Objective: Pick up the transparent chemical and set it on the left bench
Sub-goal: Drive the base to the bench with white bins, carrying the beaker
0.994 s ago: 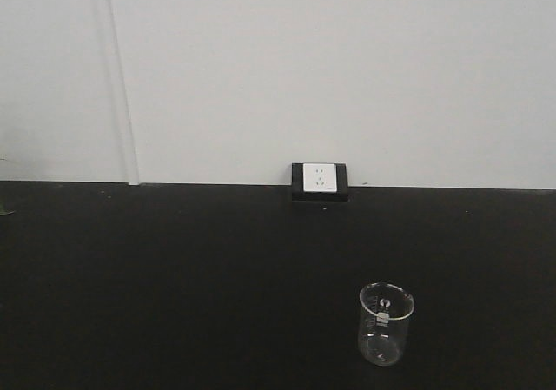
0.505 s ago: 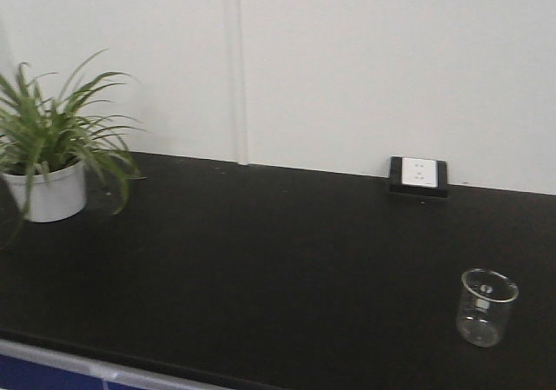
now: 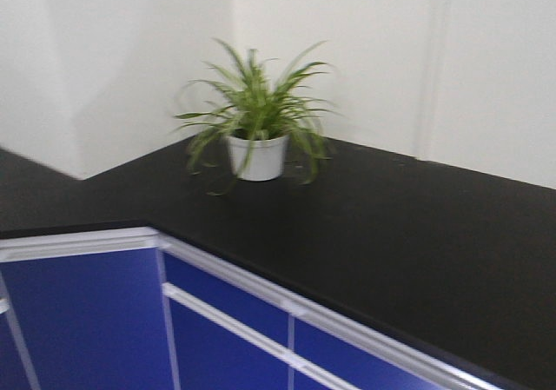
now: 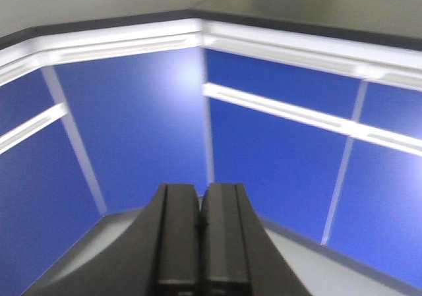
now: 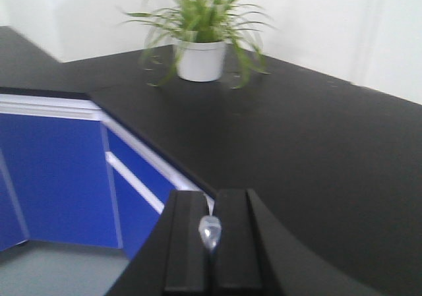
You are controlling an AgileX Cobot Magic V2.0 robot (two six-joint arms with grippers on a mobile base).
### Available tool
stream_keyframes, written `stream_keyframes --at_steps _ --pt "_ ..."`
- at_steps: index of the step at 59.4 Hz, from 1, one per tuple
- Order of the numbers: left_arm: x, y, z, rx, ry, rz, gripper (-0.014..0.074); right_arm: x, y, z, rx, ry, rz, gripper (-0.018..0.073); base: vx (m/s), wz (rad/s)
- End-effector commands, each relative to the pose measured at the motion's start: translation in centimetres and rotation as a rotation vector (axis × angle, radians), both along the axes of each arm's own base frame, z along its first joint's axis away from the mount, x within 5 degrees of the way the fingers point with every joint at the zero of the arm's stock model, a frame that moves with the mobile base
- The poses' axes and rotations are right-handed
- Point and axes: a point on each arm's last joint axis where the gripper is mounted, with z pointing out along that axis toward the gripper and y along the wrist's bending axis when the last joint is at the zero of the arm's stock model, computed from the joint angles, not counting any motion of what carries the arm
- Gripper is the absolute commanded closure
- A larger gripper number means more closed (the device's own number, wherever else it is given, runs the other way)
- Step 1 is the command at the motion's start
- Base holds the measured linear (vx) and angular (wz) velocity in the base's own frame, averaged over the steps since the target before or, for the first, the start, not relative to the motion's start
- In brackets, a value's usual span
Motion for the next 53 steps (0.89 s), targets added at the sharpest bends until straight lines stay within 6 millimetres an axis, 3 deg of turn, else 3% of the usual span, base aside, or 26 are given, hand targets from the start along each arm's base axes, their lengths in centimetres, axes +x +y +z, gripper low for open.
stream_keyframes --at_steps 1,53 --pt "-0.15 0.02 0.27 -0.014 -0.081 -0.001 0.0600 0.01 0.01 1.74 0.018 -0.108 0.002 0.0562 -0.20 0.66" --pt "-0.15 0.02 0.27 -0.014 -0.081 -0.001 0.0600 0.01 0.01 1.74 0.018 -0.108 0.002 0.0562 -0.19 0.73"
